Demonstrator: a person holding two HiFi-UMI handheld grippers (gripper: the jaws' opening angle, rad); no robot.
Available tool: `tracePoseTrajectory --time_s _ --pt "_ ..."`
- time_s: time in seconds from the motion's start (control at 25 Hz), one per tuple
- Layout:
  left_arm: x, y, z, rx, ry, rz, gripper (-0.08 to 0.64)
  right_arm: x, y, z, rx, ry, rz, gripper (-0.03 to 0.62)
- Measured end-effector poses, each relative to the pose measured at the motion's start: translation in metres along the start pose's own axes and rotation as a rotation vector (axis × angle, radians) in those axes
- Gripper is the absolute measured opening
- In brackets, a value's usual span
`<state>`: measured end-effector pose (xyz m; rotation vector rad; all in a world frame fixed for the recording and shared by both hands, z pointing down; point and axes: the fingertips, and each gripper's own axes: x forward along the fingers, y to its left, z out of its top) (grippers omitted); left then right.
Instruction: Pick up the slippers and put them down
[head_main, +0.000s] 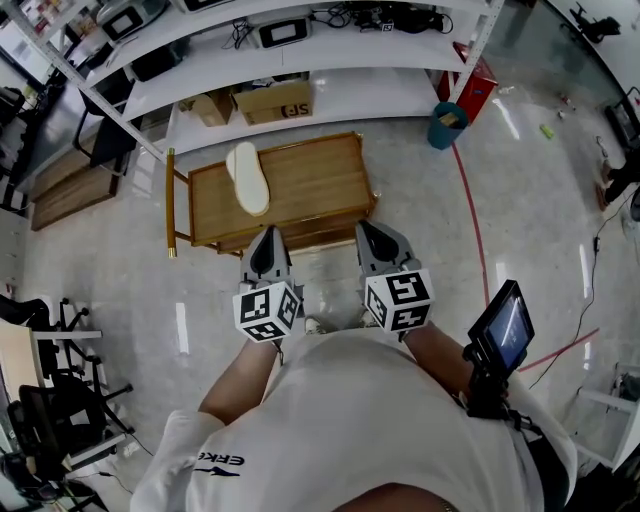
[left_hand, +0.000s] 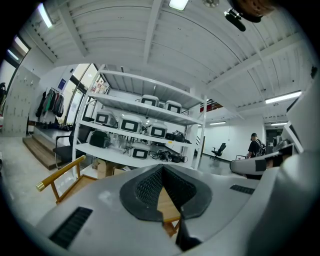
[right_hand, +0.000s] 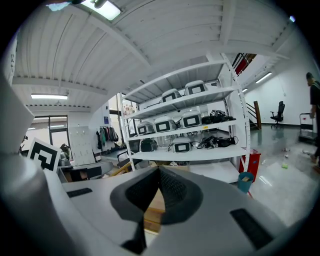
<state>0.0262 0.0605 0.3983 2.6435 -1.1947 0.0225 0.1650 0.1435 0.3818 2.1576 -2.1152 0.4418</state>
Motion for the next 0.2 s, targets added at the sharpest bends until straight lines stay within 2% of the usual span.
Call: tracePoseTrajectory --time_s 0.2 --pt "0.0008 0.0037 -0.0022 -0.001 -0.002 0.004 0.003 0.0048 0.0007 -0.0004 -0.006 -0.005 0.001 0.005"
